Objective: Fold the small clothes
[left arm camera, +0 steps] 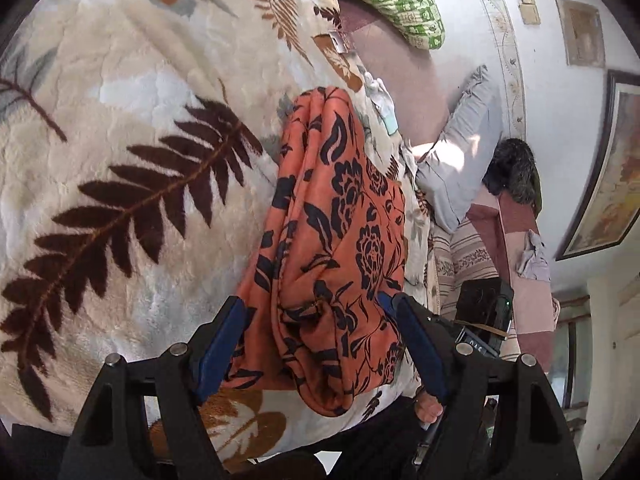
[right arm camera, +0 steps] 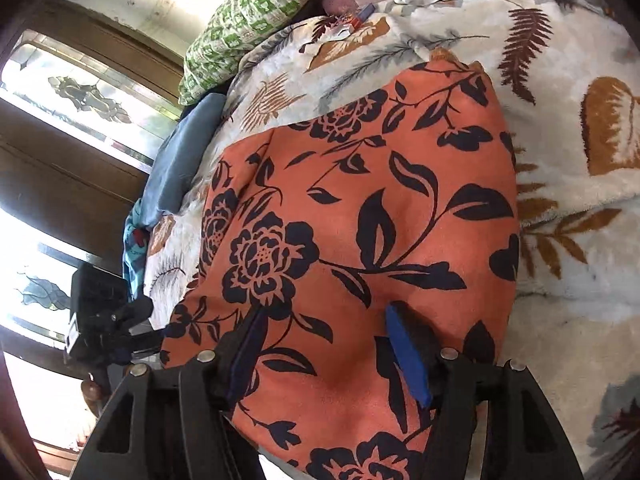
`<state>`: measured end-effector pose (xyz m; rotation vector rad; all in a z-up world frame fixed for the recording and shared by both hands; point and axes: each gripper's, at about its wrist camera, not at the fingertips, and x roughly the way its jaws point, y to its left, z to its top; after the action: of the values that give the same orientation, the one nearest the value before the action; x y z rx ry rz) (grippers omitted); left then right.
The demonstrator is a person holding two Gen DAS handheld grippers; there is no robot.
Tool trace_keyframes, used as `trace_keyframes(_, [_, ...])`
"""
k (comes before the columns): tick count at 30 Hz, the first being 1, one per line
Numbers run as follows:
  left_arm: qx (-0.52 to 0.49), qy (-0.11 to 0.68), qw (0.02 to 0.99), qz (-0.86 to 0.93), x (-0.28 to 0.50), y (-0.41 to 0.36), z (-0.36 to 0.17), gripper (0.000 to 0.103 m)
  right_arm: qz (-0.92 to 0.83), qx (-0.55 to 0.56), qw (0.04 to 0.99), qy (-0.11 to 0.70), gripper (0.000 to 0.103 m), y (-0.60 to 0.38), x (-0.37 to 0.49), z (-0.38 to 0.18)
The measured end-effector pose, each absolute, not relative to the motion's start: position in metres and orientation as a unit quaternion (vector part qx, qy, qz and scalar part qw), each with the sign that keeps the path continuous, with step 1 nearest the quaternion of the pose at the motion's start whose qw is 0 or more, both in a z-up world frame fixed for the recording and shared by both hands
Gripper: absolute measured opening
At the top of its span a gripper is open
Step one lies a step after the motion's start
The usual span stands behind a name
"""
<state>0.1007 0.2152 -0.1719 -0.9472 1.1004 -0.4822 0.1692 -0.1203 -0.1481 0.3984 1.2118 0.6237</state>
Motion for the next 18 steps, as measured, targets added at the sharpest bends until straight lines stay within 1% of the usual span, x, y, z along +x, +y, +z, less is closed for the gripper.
trace_keyframes(6, [-0.389, 0.513, 0.737, -0.207, 0.103, 0.204, -0.176, 0.079, 0.279, 0.182, 0.75, 0.571, 0.066, -0.118, 0.173, -0.149])
trace_keyframes(8, [-0.382, 0.516, 0.739, -0.204, 0.105, 0.201, -0.174, 0.077, 0.277, 0.178, 0.754, 0.568, 0.067, -0.114, 0.173, -0.151])
trace_keyframes(9, [-0.379, 0.515, 0.742, -0.201, 0.105, 0.201, -0.174, 0.067, 0.277, 0.178, 0.755, 0.567, 0.067, -0.115, 0.172, -0.15])
trace_keyframes(10, [-0.368, 0.521, 0.745, -0.197, 0.108, 0.2, -0.174, 0.035, 0.277, 0.177, 0.756, 0.566, 0.067, -0.115, 0.172, -0.15])
trace_keyframes(11, [-0.359, 0.532, 0.742, -0.194, 0.11, 0.198, -0.177, 0.028, 0.278, 0.177, 0.756, 0.566, 0.067, -0.115, 0.172, -0.15])
trace_keyframes(14, [-0.366, 0.537, 0.737, -0.186, 0.11, 0.202, -0.182, 0.024, 0.279, 0.179, 0.755, 0.566, 0.067, -0.114, 0.173, -0.15])
trace_keyframes(16, [-0.362, 0.541, 0.74, -0.168, 0.109, 0.203, -0.179, 0.02, 0.28, 0.178, 0.755, 0.566, 0.067, -0.114, 0.173, -0.15])
trace_keyframes(18, [-0.295, 0.519, 0.789, -0.148, 0.101, 0.189, -0.148, 0.018, 0.282, 0.174, 0.754, 0.567, 0.067, -0.113, 0.173, -0.149])
